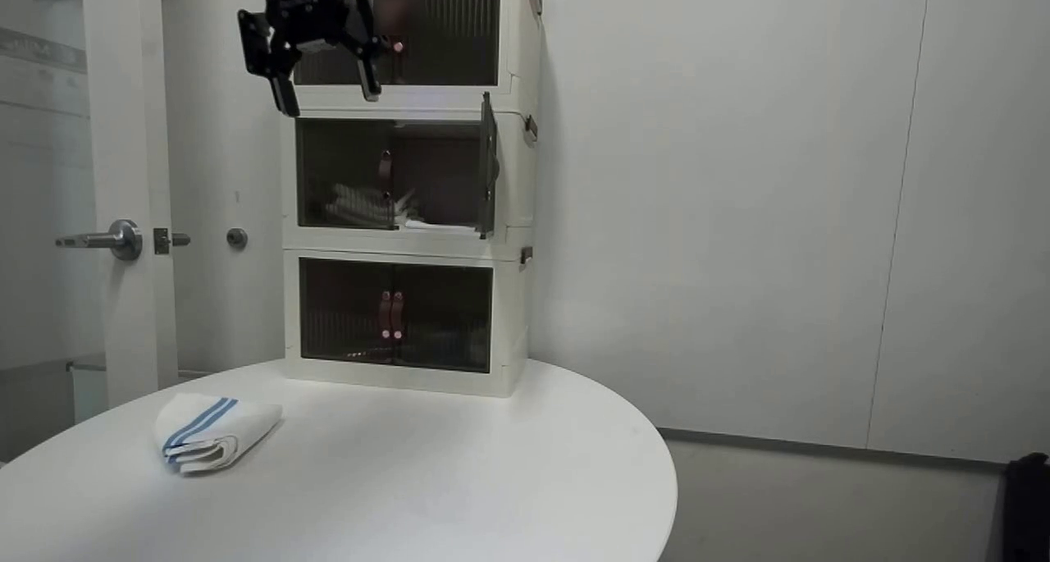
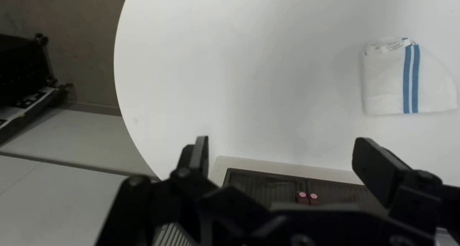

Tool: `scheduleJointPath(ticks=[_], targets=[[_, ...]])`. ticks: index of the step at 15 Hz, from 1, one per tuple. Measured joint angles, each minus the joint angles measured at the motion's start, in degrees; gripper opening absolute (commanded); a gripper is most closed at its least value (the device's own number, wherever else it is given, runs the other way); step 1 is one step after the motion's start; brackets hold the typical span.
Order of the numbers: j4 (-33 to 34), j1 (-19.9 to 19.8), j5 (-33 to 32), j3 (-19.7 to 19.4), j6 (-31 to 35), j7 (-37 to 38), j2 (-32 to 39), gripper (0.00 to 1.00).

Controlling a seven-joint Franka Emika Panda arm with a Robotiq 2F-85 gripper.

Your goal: Take the towel from the middle drawer

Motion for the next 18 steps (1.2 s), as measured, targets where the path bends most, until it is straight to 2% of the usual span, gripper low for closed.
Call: scheduleJointPath(ticks=[10,18], targets=[[8.81,0.54,0.03,0.17,9.77,-2.01,11.13,1.0],[9.91,0.69,0.03,0.26,10.21,-2.32,12.11,1.0]])
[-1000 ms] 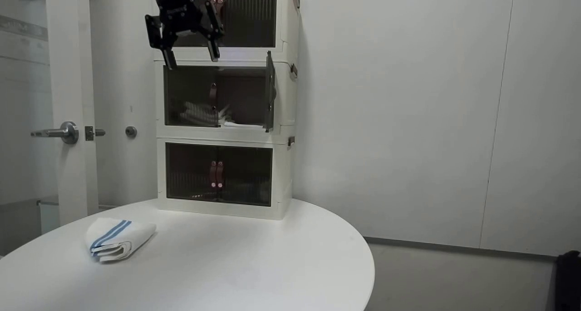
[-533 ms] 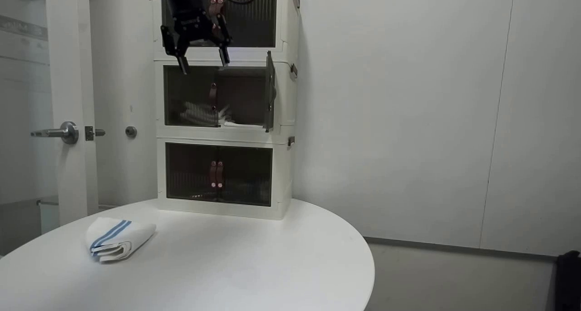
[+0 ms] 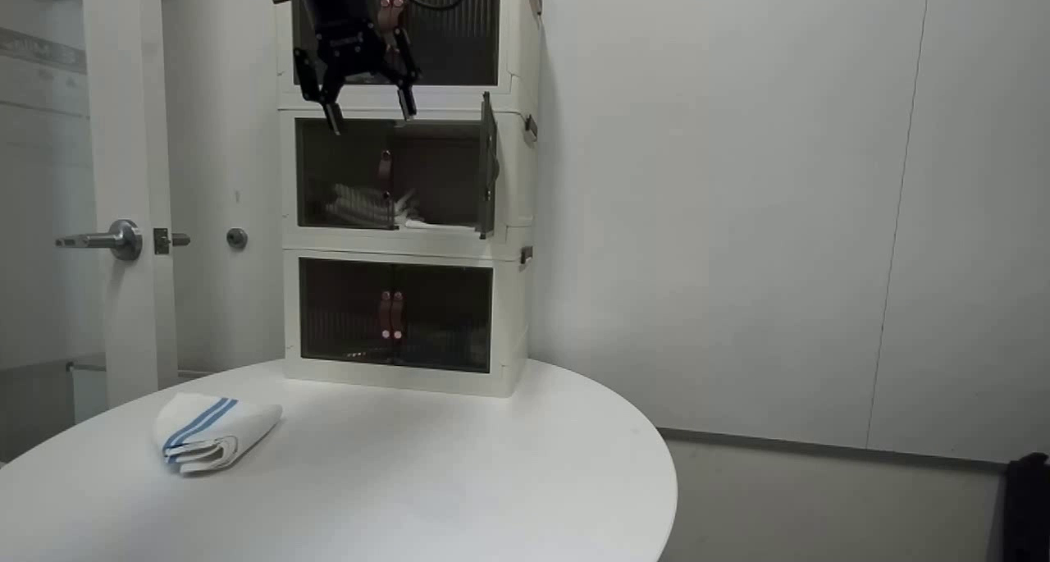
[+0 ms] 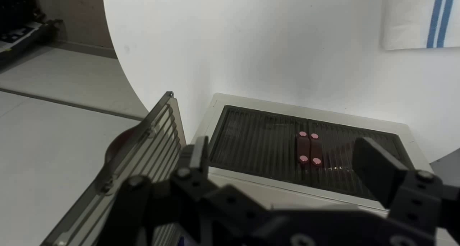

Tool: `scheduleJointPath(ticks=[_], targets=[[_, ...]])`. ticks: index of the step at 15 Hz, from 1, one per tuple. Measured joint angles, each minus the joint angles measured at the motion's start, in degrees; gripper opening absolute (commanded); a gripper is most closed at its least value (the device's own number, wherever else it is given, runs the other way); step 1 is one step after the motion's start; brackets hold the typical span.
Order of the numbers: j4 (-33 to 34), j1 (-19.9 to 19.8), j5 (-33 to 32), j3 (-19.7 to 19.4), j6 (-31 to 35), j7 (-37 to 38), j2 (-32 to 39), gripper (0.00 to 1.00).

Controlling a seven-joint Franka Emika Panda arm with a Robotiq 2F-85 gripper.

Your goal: Take the towel from the middle drawer

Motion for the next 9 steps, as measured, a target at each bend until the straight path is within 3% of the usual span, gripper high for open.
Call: scheduleJointPath(ticks=[4,9], targets=[[0.0,-0.06,-0.69,0.0,0.09,0.49,0.03,1.0],[0.94,-0.91,-7.7,-0.03,5.33,3.44,2.49,1.0]])
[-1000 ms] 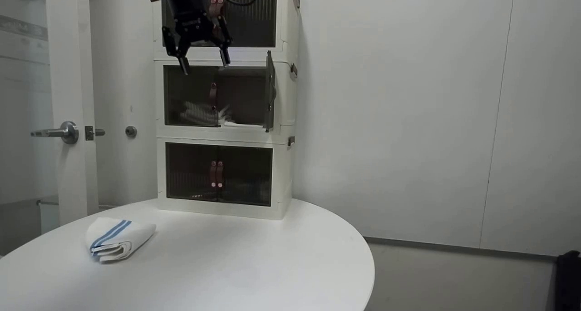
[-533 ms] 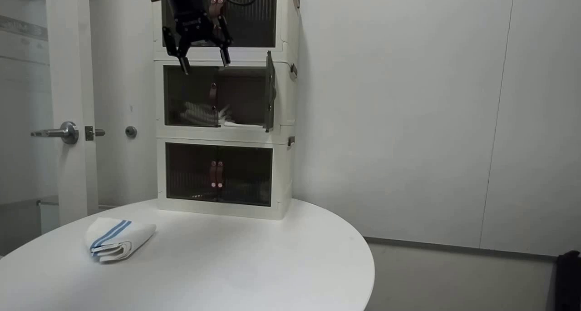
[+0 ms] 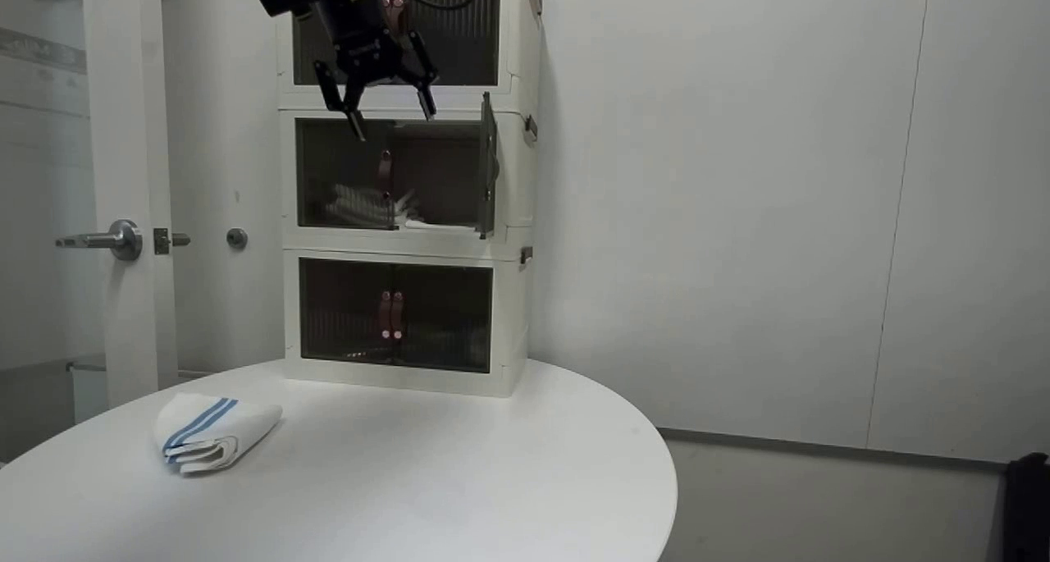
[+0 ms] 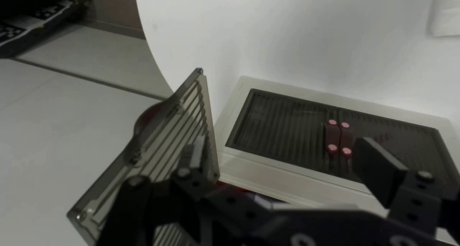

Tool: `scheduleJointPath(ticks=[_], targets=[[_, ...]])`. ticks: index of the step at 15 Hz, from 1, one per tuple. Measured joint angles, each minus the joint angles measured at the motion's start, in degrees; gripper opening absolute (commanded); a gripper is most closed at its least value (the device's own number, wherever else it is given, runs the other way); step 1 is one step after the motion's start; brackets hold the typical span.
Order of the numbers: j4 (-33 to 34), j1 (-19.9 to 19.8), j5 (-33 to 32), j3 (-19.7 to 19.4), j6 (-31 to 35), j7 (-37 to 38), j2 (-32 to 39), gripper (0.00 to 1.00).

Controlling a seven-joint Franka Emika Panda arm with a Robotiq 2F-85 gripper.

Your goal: Take the towel from the middle drawer

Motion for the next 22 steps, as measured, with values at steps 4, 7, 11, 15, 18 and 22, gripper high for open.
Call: scheduleJointPath(ticks=[4,7,11,15,18,22], targets=[[3.24,-0.12,-1.73,-0.45,7.34,0.02,5.28,1.0],[6.35,-0.12,-1.74,-1.1,12.5,0.02,9.76,1.0],[10.75,-0.09,-1.63,-2.18,17.12,0.02,15.38,1.0],[15.61,0.17,-0.12,-2.33,18.95,-0.03,21.06,1.0],[19.57,0.71,1.79,-2.22,19.07,-0.28,25.01,1.0],[24.68,1.42,2.83,-2.13,19.07,-0.61,29.47,1.0]])
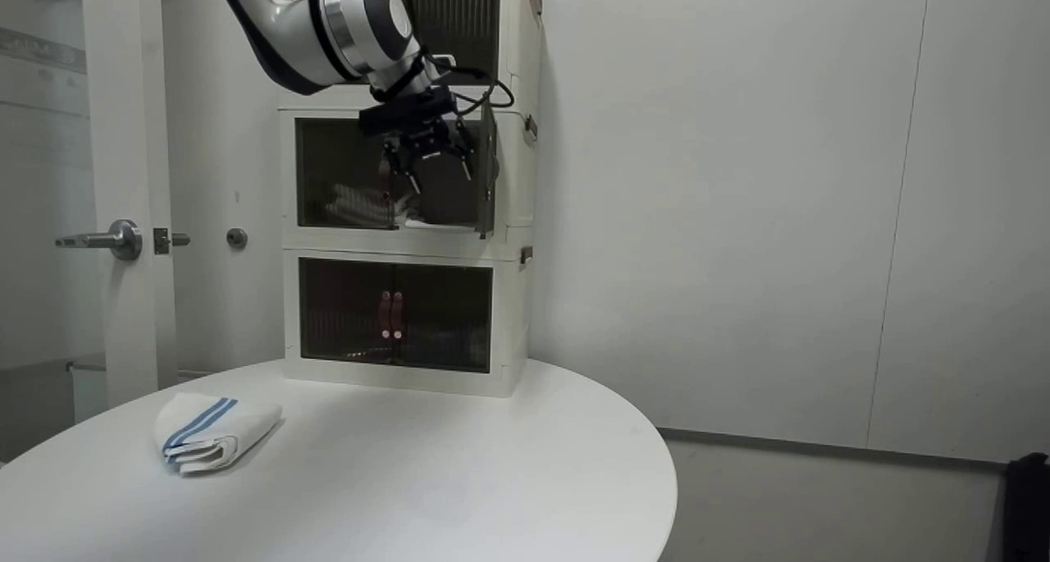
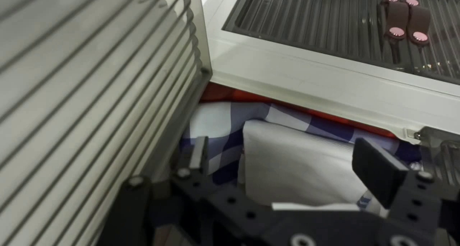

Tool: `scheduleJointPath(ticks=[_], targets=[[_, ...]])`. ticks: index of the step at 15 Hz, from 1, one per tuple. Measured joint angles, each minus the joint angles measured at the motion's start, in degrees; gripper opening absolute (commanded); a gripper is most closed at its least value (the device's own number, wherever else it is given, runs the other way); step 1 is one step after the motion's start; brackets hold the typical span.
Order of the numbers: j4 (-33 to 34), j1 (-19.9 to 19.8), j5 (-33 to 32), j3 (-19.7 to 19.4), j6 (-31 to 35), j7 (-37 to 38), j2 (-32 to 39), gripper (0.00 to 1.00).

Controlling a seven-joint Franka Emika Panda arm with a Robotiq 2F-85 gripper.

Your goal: Take the towel from the middle drawer

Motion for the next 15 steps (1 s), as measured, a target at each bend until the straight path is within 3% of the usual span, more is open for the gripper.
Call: scheduleJointPath(ticks=[15], targets=[[11.99,1.42,1.63,1.6,-3.84,-7.32,10.69,1.0]])
